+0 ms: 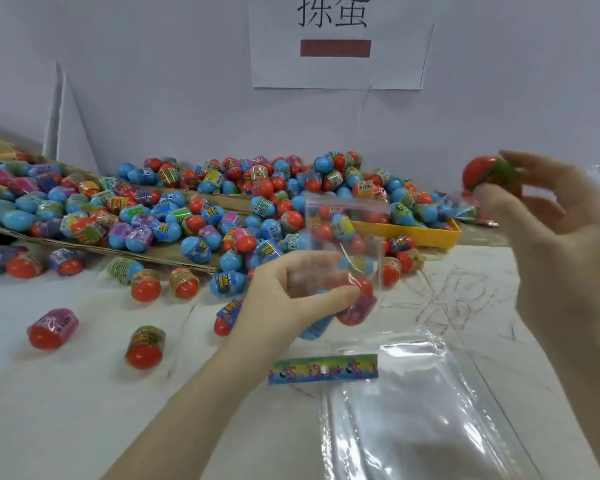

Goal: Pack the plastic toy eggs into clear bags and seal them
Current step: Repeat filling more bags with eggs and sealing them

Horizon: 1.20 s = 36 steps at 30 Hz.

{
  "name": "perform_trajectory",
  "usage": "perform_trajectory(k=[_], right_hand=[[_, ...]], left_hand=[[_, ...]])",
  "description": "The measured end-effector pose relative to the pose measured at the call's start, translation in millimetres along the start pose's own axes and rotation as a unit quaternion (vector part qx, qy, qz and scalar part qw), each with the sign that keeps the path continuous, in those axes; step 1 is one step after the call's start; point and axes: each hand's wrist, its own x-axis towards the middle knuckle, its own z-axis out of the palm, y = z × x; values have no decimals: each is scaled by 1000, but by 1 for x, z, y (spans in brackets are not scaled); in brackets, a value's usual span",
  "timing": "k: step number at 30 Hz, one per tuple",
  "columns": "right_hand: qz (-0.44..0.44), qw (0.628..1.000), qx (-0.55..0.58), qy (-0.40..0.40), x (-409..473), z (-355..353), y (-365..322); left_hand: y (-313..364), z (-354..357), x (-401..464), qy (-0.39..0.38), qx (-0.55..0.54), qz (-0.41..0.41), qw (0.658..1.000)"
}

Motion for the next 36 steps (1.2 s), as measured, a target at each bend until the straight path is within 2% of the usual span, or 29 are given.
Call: perform_trajectory(k=[3,5,6,9,14,18,22,25,28,36], right_hand=[[-55,990,3,-128,-10,6,-16],[-93,973,-56,-204,-16,12,-20],[-116,963,-107,-218,-19,13,-19],[-162,931,-241,-220,-22,15,-17],[-205,907,-314,-194,-24,16,-25],[-241,870,-354,-242,-25,15,-27],[-234,844,-376,-303,-24,15,-27],[-180,860,-343,-332,-24,16,-28],[-123,887,-310,-319,-21,13,-26],[-157,871,-388,-258,-23,14,-27]], left_hand=[[-1,11,-5,7,44,9,999],[0,14,-6,15,55,17,998],[0,14,-6,11,61,25,998],[-3,15,-7,5,82,49,995],[-3,16,-10,1,120,78,990],[-3,17,-11,-6,158,86,984],[-3,19,-12,-14,168,80,982],[-3,20,-11,-23,144,74,987],[-4,20,-11,-21,99,63,993],[-5,19,-10,-46,65,42,996]])
